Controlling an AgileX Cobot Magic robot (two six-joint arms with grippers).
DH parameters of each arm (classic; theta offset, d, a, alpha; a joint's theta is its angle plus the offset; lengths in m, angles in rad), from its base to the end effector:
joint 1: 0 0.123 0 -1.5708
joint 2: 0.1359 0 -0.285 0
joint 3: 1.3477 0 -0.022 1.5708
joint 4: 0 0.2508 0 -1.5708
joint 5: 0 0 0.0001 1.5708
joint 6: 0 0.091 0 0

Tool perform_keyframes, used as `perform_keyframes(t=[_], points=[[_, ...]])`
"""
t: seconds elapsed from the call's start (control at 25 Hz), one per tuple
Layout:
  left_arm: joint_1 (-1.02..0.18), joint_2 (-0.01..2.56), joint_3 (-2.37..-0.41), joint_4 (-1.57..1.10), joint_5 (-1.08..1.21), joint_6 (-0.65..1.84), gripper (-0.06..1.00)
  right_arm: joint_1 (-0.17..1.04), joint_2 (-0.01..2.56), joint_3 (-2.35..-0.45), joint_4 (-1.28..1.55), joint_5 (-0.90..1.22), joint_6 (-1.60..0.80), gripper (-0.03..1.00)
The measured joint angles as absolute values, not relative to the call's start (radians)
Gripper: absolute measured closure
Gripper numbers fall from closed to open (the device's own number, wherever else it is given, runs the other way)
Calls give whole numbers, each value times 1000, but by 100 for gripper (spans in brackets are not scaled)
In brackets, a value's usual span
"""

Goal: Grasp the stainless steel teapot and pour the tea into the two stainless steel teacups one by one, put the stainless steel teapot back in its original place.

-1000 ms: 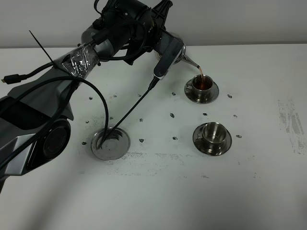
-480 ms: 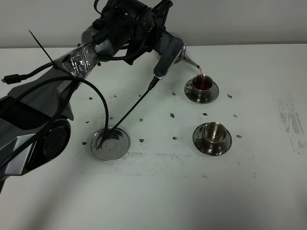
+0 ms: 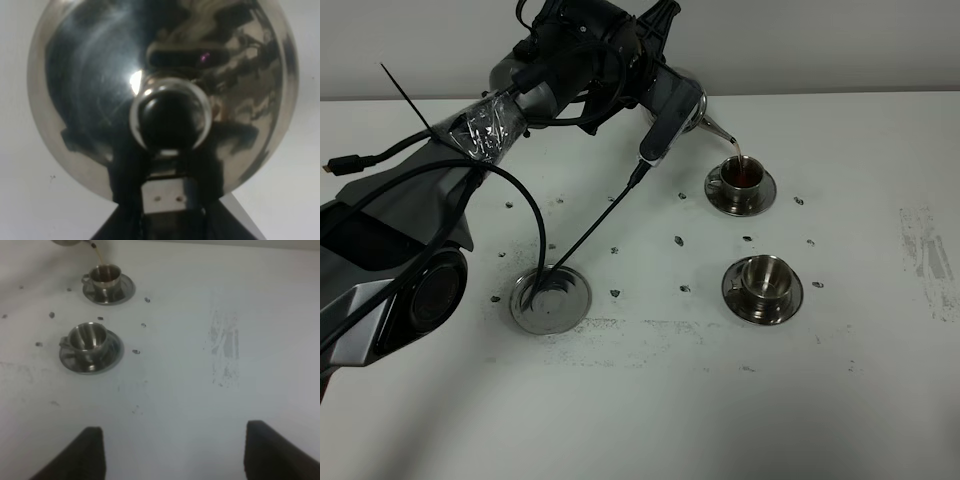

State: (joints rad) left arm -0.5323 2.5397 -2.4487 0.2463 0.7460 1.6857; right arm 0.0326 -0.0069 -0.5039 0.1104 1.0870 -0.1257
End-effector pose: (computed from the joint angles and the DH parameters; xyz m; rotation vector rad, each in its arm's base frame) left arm 0.5005 -0.2773 0.2119 2.2540 0.9730 0.8357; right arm -0.0080 0.0086 0.2766 -0.1701 2.0485 0.0747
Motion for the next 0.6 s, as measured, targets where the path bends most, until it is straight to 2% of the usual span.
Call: perform_keyframes(t=[0.6], points=[[-532, 2540, -2449, 244, 750, 1647, 75, 33, -7, -504, 110, 1087, -127, 37]])
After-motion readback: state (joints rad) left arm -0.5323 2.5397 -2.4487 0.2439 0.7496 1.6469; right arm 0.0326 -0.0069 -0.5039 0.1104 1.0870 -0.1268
